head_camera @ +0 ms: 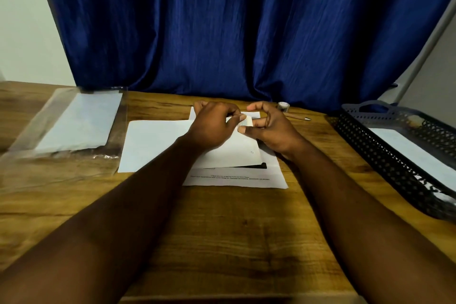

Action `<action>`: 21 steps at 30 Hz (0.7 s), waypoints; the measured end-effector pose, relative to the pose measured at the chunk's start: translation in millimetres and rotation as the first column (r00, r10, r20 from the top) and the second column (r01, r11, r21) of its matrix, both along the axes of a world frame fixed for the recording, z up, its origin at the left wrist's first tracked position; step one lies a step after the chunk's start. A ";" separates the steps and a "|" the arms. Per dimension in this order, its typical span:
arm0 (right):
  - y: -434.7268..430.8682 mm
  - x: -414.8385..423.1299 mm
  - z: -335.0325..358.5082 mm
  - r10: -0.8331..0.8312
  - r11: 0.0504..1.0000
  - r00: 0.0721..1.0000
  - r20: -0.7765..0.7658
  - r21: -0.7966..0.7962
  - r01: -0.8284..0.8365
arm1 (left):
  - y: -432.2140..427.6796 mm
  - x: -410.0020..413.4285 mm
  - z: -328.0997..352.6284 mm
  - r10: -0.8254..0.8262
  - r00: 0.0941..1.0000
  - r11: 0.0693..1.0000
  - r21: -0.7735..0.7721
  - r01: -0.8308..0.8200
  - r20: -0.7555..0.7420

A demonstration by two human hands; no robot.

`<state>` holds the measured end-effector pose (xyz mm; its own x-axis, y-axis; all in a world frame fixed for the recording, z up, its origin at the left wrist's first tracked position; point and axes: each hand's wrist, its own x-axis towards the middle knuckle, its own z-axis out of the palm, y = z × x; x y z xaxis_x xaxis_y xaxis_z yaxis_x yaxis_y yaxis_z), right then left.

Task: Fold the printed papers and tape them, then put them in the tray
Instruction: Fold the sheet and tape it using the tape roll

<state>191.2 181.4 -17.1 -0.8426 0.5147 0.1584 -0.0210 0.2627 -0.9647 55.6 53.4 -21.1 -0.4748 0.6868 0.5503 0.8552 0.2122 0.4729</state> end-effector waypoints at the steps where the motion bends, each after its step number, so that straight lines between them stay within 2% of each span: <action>1: -0.6 0.1 0.7 0.004 1.000 1.000 0.002 0.004 -0.004 | -0.3 0.6 0.5 0.019 1.000 1.000 0.011 -0.019 -0.018; 11: 6.1 3.6 1.0 0.096 0.995 0.995 0.017 -0.028 -0.095 | 0.1 9.7 1.7 0.023 0.995 0.997 -0.070 -0.030 -0.097; 18: 8.3 3.7 1.6 0.073 0.997 0.996 0.058 -0.019 -0.072 | -1.4 12.4 6.0 0.058 0.988 0.996 -0.056 -0.066 -0.143; 21: 6.8 3.4 2.5 0.053 0.995 0.998 0.025 -0.080 -0.050 | -2.8 11.2 5.8 0.047 0.988 0.997 -0.054 -0.055 -0.145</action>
<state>194.6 188.2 -14.6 -0.8718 0.4805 0.0953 -0.0058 0.1843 -0.9828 66.9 50.7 -15.3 -0.4285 0.6966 0.5754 0.9009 0.2805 0.3313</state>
